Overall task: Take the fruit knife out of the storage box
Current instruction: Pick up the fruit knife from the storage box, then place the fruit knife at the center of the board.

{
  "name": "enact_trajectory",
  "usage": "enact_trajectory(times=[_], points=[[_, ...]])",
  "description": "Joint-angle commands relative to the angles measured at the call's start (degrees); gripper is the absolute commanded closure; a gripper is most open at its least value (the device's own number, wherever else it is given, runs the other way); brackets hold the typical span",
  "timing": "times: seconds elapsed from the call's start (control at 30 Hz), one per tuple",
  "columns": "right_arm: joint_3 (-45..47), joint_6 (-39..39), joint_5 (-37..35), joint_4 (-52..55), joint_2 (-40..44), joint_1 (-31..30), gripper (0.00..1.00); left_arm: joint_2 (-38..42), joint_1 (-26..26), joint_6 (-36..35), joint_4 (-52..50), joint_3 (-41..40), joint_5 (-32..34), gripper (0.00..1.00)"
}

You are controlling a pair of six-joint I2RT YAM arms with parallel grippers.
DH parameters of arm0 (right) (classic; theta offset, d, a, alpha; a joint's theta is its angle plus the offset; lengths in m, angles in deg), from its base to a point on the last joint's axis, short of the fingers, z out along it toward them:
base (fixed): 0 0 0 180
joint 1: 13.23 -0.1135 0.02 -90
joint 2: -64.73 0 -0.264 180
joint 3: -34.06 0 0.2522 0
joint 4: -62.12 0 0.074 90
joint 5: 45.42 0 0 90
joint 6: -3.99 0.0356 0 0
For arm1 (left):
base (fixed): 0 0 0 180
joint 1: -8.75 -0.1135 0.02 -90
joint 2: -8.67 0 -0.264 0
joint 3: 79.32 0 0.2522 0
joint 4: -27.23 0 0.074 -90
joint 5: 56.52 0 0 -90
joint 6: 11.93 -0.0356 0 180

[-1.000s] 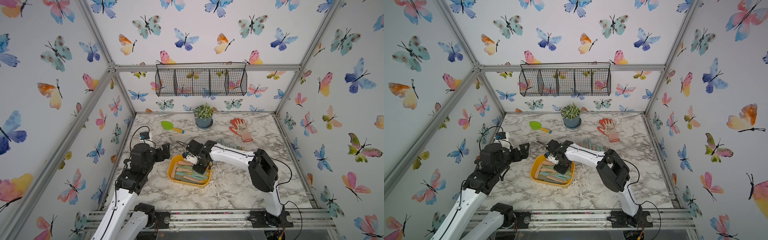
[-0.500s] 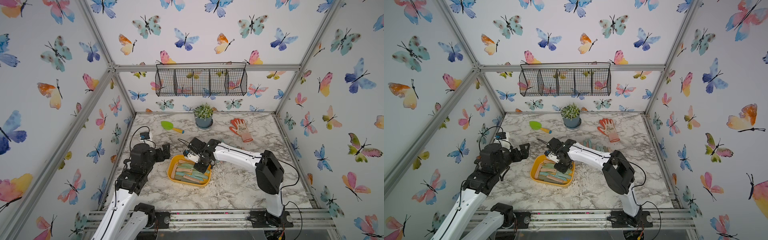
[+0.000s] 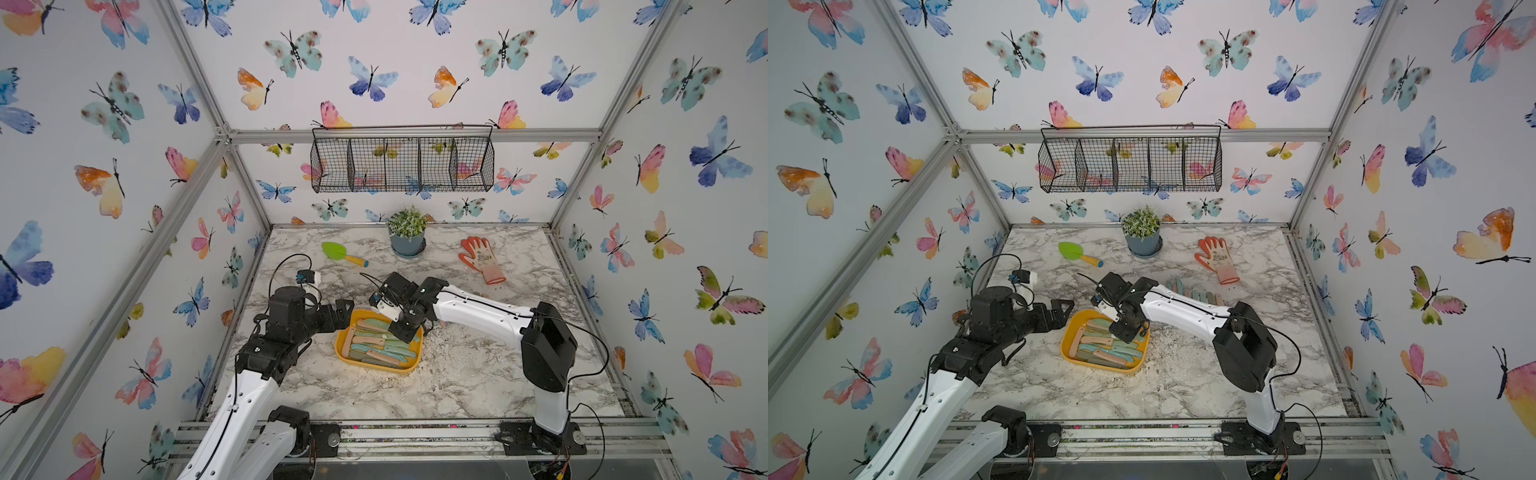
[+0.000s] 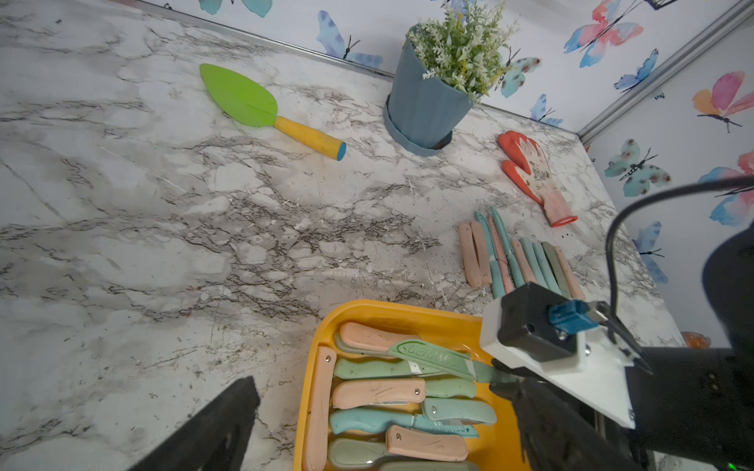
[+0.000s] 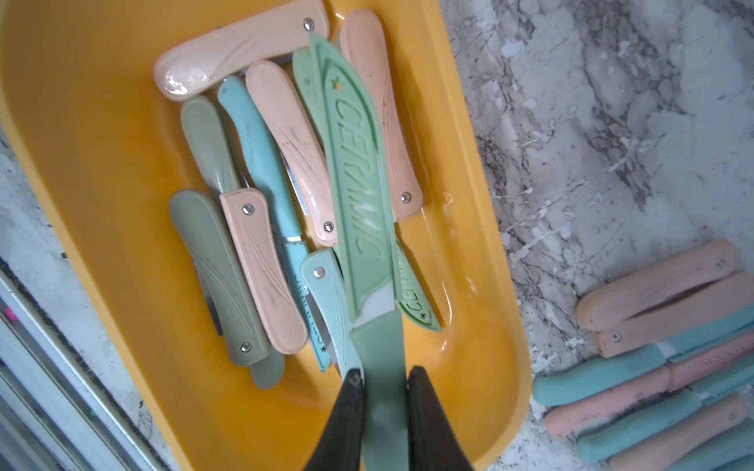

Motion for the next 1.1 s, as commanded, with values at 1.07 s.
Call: enact_trajectory(times=[1.07], points=[[27.30, 7.17, 4.98, -13.68, 22.70, 30.03, 0.83, -4.65, 2.53, -0.61, 1.77, -1.12, -6.77, 0.02]])
